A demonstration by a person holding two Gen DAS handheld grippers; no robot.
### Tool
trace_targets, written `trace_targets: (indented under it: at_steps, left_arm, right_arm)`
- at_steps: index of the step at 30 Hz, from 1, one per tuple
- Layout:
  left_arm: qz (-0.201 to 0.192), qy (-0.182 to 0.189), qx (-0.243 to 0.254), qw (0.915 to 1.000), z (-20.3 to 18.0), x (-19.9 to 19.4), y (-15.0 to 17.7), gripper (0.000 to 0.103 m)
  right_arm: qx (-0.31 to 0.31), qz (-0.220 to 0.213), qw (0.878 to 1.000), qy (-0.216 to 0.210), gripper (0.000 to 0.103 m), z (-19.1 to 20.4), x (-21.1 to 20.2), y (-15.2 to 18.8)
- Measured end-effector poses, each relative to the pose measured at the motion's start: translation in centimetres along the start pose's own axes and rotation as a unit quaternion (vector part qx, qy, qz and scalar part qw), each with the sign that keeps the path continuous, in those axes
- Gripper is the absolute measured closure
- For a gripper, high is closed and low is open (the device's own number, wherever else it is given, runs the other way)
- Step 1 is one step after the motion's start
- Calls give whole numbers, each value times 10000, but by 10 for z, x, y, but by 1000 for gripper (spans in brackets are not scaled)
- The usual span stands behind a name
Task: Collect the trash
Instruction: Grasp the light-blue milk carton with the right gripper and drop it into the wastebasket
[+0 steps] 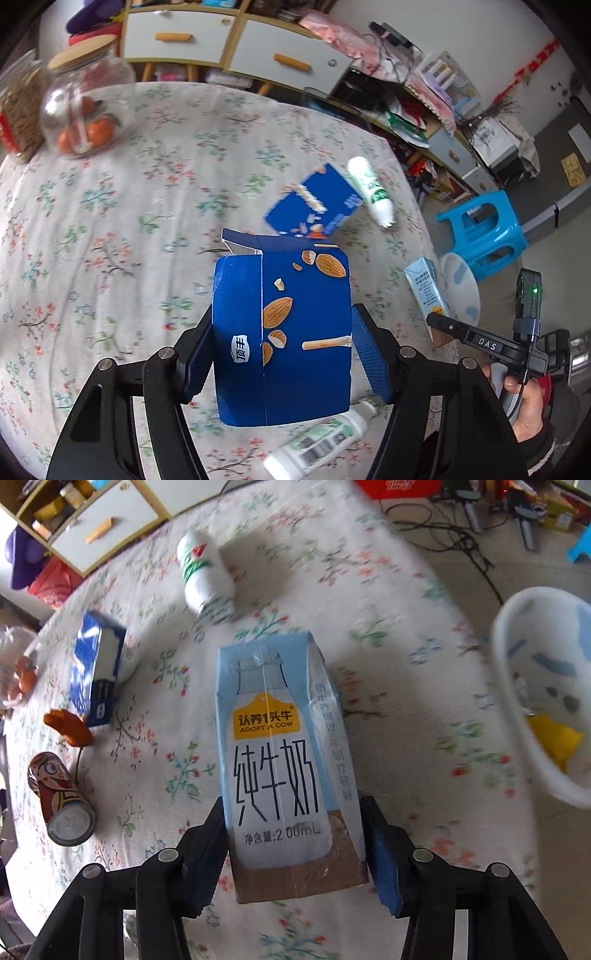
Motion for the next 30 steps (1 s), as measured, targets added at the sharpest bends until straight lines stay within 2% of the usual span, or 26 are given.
trace_targets:
  at_steps: [6,15,24,25,28,30]
  left_arm:
    - [134,25,269,9995,-39,19,3,32]
    - [308,18,583,9978,-81,48,11,32]
    - [522,-13,979,9938,-119,74,25,32]
    - [537,-10,1005,9935,-122,76,25,32]
    - [584,10,1122,9920,-136,82,26,32]
    - [580,33,1206,9910,-147,85,24,32]
  right_arm:
    - [240,-235,9994,-41,45,-26,-18,-6]
    - [867,-560,9947,-47,45,-94,-50,-12]
    - [1445,-849,9853,342,43,-167,-72,-15]
    - [1503,-866,9843,323,42,-173,-73,-15]
    - [1818,-837,9793,288,24,-192,-73,-14]
    - [1956,-861,9766,224,24,-201,-77,-14]
Point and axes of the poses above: each gripper's, at about its wrist camera, not at the fingertips, and x roughly the way its jaws point, z to its left, y to its underside, the point moved 4 cm from there along x, roughly the way its jaws point, and after that the axes turned 3 degrees about z, right-handed, at the moved point
